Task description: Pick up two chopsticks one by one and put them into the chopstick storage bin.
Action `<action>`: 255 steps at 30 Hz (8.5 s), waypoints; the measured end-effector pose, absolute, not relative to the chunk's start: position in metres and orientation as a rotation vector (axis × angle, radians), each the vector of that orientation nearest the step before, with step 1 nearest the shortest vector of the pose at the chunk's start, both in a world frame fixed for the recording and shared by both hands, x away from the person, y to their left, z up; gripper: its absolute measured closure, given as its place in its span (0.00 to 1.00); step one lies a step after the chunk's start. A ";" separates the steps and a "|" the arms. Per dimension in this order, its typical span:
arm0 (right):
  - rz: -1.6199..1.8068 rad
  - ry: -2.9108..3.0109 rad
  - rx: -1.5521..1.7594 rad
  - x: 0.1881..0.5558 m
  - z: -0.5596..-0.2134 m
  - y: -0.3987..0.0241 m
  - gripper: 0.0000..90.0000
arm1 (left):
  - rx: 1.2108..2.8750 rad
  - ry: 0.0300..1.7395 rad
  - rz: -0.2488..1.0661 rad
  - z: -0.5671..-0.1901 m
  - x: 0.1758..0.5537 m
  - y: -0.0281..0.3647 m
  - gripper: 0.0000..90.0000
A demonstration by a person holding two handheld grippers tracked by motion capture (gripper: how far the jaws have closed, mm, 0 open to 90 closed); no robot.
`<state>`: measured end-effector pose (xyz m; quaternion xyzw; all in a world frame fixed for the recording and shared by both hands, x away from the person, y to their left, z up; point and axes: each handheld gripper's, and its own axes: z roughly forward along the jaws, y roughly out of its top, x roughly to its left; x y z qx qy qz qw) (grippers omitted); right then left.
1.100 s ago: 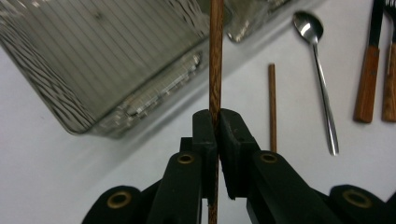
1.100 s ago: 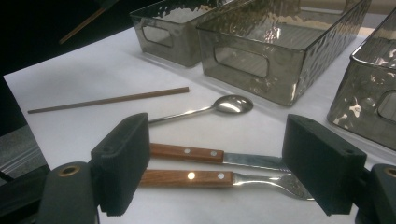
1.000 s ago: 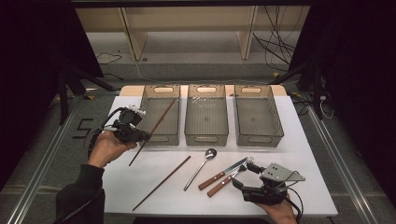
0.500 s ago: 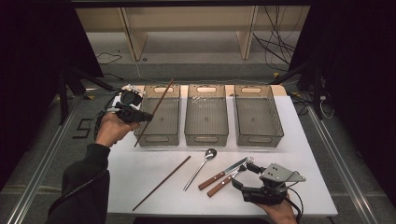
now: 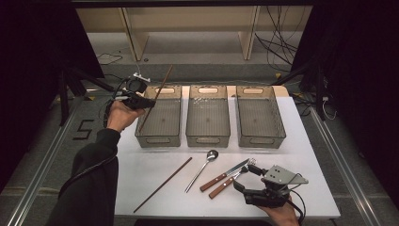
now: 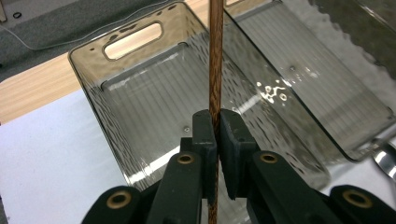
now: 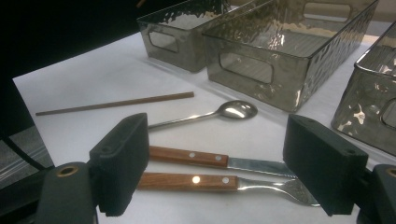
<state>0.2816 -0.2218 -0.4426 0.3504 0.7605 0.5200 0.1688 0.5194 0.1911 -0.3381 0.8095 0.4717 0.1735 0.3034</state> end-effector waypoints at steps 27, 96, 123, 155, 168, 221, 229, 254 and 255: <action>1.480 2.164 0.998 0.282 -0.443 -0.221 0.26 | 2.162 1.348 0.430 -0.383 0.532 0.194 0.94; 1.469 2.177 0.973 0.280 -0.443 -0.218 0.26 | 2.481 1.210 0.135 -0.422 0.368 0.153 0.29; 1.461 2.177 0.973 0.279 -0.443 -0.218 0.26 | 2.674 1.183 0.028 -0.458 0.355 0.139 0.80; 1.462 2.178 0.985 0.280 -0.444 -0.219 0.26 | 2.622 1.132 0.095 -0.438 0.359 0.153 0.94; 1.464 2.176 0.988 0.280 -0.444 -0.219 0.26 | 2.538 1.095 0.106 -0.413 0.364 0.164 0.94; 1.484 2.165 0.994 0.281 -0.443 -0.223 0.26 | 2.218 1.249 0.389 -0.349 0.538 0.181 0.94; 1.486 2.168 0.998 0.281 -0.444 -0.223 0.26 | 2.188 1.275 0.407 -0.358 0.544 0.184 0.94; 1.488 2.169 0.993 0.280 -0.443 -0.223 0.26 | 2.190 1.397 0.392 -0.391 0.550 0.192 0.93; 1.488 2.168 0.992 0.280 -0.443 -0.223 0.26 | 2.185 1.405 0.392 -0.391 0.550 0.192 0.92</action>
